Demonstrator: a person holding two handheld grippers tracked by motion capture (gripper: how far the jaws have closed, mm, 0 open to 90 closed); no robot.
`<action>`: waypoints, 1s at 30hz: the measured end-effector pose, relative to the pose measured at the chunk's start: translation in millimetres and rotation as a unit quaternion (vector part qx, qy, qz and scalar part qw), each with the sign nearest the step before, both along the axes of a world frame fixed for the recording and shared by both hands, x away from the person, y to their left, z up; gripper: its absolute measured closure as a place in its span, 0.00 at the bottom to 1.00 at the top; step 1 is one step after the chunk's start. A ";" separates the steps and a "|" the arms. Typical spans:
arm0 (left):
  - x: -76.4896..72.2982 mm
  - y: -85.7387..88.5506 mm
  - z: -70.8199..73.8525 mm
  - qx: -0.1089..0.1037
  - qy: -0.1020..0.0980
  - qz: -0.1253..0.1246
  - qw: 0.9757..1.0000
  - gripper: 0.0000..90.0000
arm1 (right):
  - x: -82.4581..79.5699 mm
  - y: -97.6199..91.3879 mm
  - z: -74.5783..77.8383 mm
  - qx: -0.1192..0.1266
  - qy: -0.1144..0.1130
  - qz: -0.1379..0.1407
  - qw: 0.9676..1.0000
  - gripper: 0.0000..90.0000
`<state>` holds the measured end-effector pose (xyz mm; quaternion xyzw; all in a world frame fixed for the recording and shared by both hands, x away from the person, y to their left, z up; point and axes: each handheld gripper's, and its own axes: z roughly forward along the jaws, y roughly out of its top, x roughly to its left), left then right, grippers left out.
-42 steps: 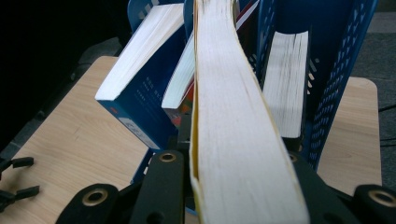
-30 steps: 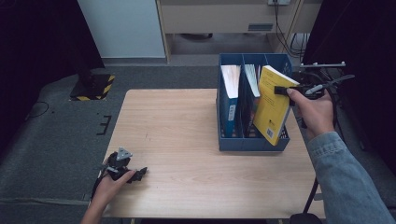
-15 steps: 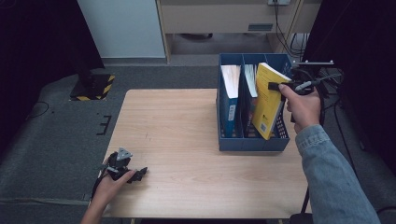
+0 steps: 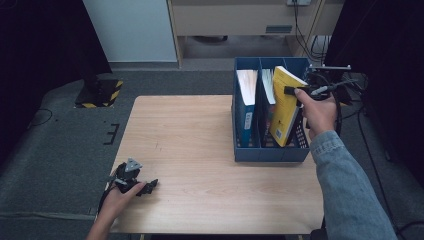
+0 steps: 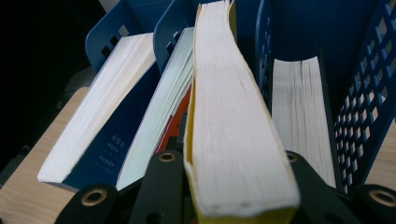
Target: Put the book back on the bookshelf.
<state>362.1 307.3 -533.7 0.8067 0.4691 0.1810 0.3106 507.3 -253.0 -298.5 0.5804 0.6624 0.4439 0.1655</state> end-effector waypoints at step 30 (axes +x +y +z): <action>0.0 -0.4 0.0 0.000 0.000 -0.002 1.000 0.00 | 13.9 9.4 -17.5 -0.006 -0.005 -0.019 1.000 0.82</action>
